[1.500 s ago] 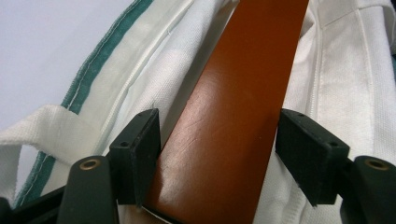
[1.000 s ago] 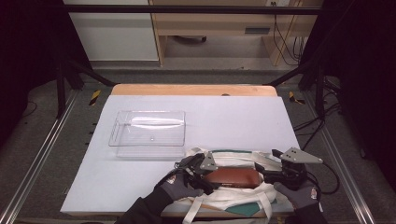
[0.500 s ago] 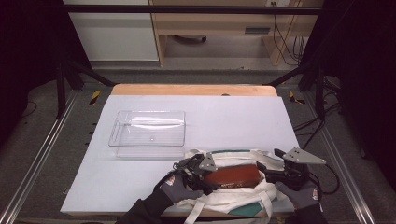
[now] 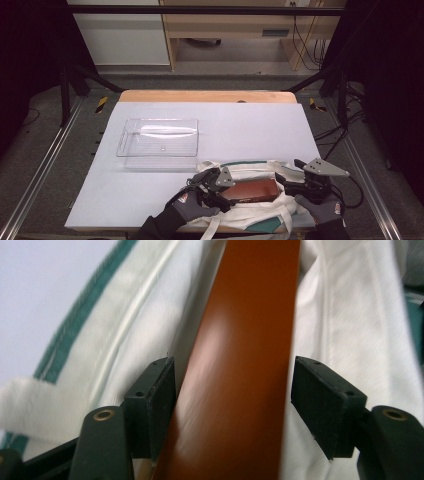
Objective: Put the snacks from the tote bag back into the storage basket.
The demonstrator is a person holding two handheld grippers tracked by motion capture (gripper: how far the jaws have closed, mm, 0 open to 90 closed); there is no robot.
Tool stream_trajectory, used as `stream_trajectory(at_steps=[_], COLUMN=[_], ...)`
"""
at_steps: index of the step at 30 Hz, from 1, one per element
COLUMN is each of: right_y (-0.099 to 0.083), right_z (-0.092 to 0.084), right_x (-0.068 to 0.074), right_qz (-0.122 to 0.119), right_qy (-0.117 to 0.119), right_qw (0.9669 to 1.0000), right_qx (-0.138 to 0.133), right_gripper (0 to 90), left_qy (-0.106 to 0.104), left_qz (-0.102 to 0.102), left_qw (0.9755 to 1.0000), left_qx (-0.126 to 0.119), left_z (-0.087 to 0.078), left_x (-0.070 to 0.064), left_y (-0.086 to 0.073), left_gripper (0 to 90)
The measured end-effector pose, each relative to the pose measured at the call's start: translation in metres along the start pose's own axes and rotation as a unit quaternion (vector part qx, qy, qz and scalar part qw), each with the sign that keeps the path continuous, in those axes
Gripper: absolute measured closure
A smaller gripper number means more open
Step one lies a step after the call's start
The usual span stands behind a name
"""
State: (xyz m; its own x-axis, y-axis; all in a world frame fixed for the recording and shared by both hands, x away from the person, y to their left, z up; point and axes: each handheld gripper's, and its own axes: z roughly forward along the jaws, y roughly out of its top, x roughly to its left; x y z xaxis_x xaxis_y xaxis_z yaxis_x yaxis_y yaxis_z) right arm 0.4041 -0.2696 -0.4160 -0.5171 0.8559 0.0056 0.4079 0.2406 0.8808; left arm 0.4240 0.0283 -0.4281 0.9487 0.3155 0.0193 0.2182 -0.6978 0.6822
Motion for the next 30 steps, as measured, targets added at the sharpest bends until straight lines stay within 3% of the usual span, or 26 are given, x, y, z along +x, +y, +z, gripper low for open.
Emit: stream_trajectory(at_steps=[7, 14, 30], right_y=[0.001, 0.0, 0.0], right_z=[-0.001, -0.001, 0.001], right_x=[-0.001, -0.003, -0.003], right_qz=[0.004, 0.005, 0.003], right_qy=[-0.002, -0.006, -0.004], right_qw=[1.0, 1.0, 1.0], right_qx=[-0.004, -0.005, 0.0], right_gripper=[17.8, 17.8, 17.8], left_qy=[0.009, 0.005, -0.016], left_qz=[0.018, 0.024, 0.024], left_qw=[0.9996, 0.9996, 0.9988], left_qx=[-0.017, 0.012, 0.04], left_z=[0.001, 0.021, 0.038], left_x=[-0.006, -0.002, 0.003], left_y=[0.017, 0.015, 0.015], left_gripper=[32.0, 34.4, 34.6])
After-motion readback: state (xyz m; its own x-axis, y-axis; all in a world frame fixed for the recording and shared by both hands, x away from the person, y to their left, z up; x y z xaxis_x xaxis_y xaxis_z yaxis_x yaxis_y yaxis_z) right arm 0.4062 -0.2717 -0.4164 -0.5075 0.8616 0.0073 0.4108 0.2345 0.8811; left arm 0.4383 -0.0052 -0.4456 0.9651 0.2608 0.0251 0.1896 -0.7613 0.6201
